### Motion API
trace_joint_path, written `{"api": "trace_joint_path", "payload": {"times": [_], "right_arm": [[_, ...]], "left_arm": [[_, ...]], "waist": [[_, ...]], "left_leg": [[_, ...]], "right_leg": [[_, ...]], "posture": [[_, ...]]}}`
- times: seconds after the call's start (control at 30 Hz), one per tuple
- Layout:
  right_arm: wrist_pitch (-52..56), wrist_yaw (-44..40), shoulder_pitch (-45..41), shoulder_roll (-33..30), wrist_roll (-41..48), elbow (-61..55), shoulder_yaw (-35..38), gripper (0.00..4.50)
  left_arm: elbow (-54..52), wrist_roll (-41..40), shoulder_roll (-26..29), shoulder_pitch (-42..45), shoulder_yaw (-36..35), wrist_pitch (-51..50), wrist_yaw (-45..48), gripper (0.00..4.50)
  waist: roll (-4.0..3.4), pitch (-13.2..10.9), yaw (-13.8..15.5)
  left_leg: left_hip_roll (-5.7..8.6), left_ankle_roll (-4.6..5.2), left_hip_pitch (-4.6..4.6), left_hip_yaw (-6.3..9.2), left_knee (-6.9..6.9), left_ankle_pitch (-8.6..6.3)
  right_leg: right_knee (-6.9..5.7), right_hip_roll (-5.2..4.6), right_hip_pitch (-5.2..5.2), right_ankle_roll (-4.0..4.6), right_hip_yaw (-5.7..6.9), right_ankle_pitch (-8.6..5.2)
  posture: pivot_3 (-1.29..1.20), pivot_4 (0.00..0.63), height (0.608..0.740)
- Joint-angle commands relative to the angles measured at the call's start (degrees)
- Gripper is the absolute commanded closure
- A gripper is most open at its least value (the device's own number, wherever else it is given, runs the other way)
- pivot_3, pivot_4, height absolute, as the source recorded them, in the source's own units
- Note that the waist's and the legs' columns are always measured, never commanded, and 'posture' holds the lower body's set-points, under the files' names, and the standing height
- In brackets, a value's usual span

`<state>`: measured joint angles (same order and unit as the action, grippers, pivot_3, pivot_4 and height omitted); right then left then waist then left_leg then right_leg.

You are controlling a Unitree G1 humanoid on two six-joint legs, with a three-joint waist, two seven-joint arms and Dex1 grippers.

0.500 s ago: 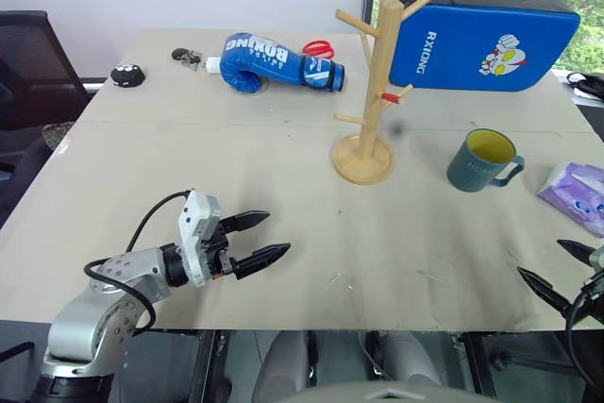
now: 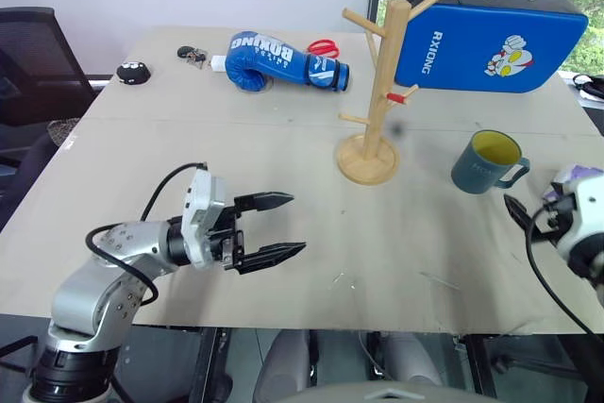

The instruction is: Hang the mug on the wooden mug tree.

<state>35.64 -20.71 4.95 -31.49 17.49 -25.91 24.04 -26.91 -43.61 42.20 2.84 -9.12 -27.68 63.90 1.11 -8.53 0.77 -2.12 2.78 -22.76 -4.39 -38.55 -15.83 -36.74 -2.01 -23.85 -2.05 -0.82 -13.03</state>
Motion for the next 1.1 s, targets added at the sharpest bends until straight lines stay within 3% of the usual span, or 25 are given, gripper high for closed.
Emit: {"api": "trace_joint_path", "payload": {"times": [0.03,0.1,0.23,0.63,0.87,1.0,1.07,1.1], "right_arm": [[-1.4,2.5,-2.7,0.4,-2.3,3.8,-1.0,1.18],[-2.0,2.4,-4.2,0.9,-2.3,6.0,-1.6,1.18],[-4.1,3.2,-6.3,1.0,-3.9,10.0,-2.5,2.33],[-7.4,1.3,-10.2,1.1,-3.8,18.0,-4.1,2.33],[-10.8,0.1,-16.8,0.8,-4.5,27.8,-6.0,2.33],[-12.6,-0.6,-19.6,1.0,-4.5,32.3,-6.6,3.53],[-13.5,-1.0,-20.1,0.9,-4.6,33.6,-7.0,4.37],[-13.9,-1.1,-20.2,0.9,-4.6,34.1,-7.1,4.45]], "left_arm": [[-3.1,-2.5,0.0,1.3,0.1,-1.1,-1.1,0.0],[-3.4,-2.7,-0.2,1.5,0.2,-1.3,-1.7,0.0],[-4.2,-2.7,-0.1,1.1,0.0,-1.3,-2.7,0.0],[-5.0,-3.1,0.3,-0.5,-0.9,-1.4,-3.8,0.0],[-5.3,-3.5,0.7,-0.8,-1.7,-1.5,-3.9,0.0],[-5.6,-4.1,1.0,-1.2,-2.4,-1.6,-3.7,0.0],[-5.8,-4.5,1.1,-1.4,-2.7,-1.6,-3.5,0.0],[-5.8,-4.6,1.2,-1.5,-2.9,-1.6,-3.4,0.0]], "waist": [[0.0,0.0,0.0],[0.0,0.0,-0.1],[-0.01,0.0,-0.2],[-0.01,0.0,-0.3],[-0.02,0.0,-1.0],[-0.02,0.0,-1.3],[-0.02,0.0,-1.4],[-0.02,0.0,-1.4]], "left_leg": [[0.0,0.0,0.0,0.02,0.0,0.0],[0.0,0.0,0.0,0.02,0.01,0.0],[-0.01,0.01,0.02,0.02,0.01,0.0],[-0.01,0.01,0.06,0.02,0.01,0.0],[-0.01,0.01,0.09,-0.01,-0.01,0.0],[-0.02,0.01,0.08,0.02,0.01,0.0],[-0.02,0.01,0.07,0.02,0.01,0.0],[-0.02,0.01,0.07,0.01,0.02,0.0]], "right_leg": [[0.0,0.02,0.0,-0.02,0.0,-0.01],[0.0,0.04,0.0,-0.04,0.0,-0.02],[-0.03,0.08,0.0,-0.05,-0.03,-0.02],[-0.05,0.09,0.02,-0.05,-0.04,-0.01],[-0.06,0.09,0.05,-0.05,-0.08,-0.01],[-0.06,0.09,0.04,-0.06,-0.06,0.0],[-0.06,0.09,0.04,-0.08,-0.06,0.01],[-0.06,0.09,0.04,-0.08,-0.06,0.01]], "posture": [[0.0,0.15,0.74],[0.0,0.15,0.74],[0.0,0.15,0.74],[0.0,0.15,0.74],[0.0,0.15,0.74],[0.0,0.15,0.74],[0.0,0.15,0.74],[0.0,0.15,0.74]]}}
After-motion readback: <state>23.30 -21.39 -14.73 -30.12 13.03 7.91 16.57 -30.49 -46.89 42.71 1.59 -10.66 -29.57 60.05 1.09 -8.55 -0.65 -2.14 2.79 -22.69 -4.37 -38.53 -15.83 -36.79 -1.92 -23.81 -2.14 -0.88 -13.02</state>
